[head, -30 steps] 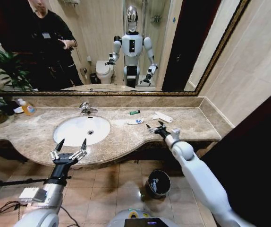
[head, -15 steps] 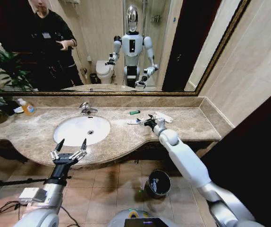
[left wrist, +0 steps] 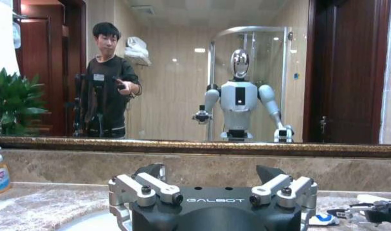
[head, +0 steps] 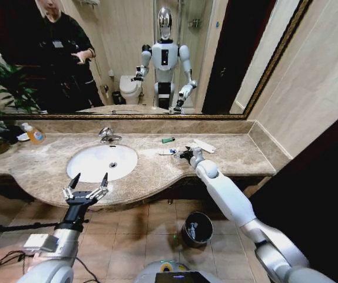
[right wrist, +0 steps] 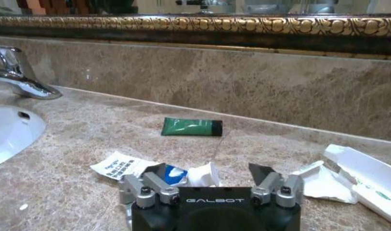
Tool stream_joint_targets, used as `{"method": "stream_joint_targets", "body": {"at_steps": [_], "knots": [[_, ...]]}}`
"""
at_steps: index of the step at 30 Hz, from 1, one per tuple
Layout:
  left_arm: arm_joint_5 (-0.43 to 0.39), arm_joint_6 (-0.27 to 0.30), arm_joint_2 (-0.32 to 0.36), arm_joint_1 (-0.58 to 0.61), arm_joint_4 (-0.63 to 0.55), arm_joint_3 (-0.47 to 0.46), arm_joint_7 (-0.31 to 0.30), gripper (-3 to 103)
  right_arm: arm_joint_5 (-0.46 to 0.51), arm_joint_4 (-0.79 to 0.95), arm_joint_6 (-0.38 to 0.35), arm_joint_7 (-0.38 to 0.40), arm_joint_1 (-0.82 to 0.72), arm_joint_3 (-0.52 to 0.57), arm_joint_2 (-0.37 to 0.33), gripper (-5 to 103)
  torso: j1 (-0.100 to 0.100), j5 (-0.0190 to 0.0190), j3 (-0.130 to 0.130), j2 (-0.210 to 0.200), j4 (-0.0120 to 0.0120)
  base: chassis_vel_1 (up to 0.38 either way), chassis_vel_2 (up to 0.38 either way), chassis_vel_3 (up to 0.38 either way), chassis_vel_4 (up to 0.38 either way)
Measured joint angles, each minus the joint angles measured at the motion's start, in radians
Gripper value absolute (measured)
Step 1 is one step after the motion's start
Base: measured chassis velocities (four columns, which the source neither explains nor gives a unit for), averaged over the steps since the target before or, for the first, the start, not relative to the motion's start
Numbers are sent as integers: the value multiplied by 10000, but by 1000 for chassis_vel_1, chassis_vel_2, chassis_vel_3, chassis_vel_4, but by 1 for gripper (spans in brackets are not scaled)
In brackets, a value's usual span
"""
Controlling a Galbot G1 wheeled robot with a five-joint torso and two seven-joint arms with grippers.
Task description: Pick up the trash from the sink and place it in the trash bin.
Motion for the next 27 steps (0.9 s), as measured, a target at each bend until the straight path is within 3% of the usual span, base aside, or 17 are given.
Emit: {"method": "stream_joint_targets", "body": {"at_steps": [1, 5, 8, 19, 23, 24, 27], "knots": [[0, 0, 0, 0, 0, 0, 0, 100, 0, 0, 0, 0, 0, 0, 0, 89, 0, 0, 0, 0, 0, 0, 0, 0, 0], [1, 0, 0, 0, 0, 0, 0, 100, -32, -63, 20, -4, 13, -58, -7, 68, 0, 0, 0, 1, 0, 0, 0, 0, 0], [0, 0, 0, 0, 0, 0, 0, 100, -51, -68, 37, -23, 4, -87, -18, 60, 0, 0, 0, 1, 0, 0, 0, 0, 0], [0, 0, 0, 0, 0, 0, 0, 100, -46, -98, 205, -57, -57, -279, 60, 54, 0, 0, 0, 1, 0, 0, 0, 0, 0], [0, 0, 0, 0, 0, 0, 0, 100, -68, -116, 221, -40, -61, -334, 112, 49, 0, 0, 0, 1, 0, 0, 0, 0, 0], [0, 0, 0, 0, 0, 0, 0, 100, -80, -119, 231, -23, -65, -338, 125, 41, 0, -1, 0, 1, 0, 0, 0, 0, 0], [1, 0, 0, 0, 0, 0, 0, 100, -115, -120, 274, 34, -96, -342, 139, 35, 0, 0, -1, 1, 0, 0, 0, 0, 0]]}}
